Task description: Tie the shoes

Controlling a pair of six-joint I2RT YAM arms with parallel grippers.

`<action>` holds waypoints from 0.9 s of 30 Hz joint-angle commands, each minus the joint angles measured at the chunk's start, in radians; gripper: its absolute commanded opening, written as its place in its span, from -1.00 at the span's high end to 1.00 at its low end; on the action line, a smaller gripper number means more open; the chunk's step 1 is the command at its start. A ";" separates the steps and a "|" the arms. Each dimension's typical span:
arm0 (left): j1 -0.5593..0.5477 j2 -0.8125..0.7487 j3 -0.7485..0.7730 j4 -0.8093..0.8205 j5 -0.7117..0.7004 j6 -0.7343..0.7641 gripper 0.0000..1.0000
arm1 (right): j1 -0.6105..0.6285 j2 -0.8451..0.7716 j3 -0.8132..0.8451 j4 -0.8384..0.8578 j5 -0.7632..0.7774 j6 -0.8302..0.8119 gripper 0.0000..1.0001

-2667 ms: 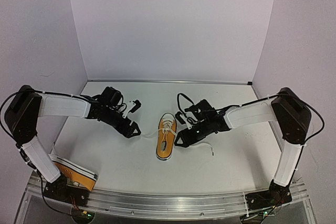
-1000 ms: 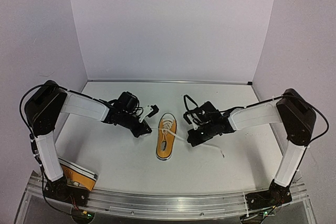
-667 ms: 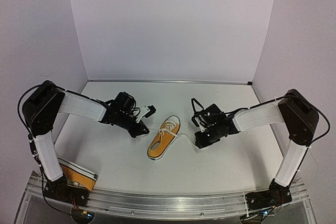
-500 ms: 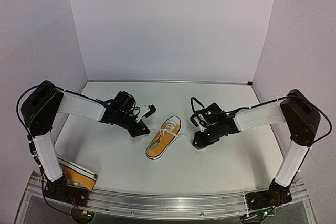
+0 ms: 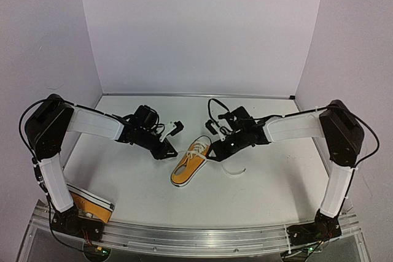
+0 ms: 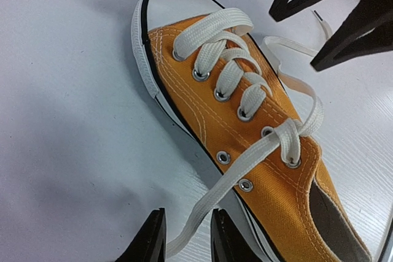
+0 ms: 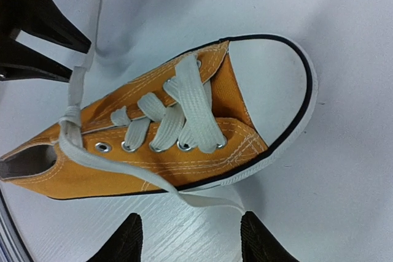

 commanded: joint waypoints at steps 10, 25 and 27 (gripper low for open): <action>-0.003 -0.002 0.040 0.013 0.023 0.003 0.37 | 0.010 0.202 0.109 -0.053 0.061 -0.098 -0.15; -0.003 -0.004 0.023 0.063 0.017 -0.049 0.56 | 0.010 0.244 0.179 -0.064 0.090 -0.113 0.98; -0.003 -0.006 0.016 0.067 0.002 -0.056 0.68 | 0.010 0.221 0.150 -0.066 0.107 -0.094 1.00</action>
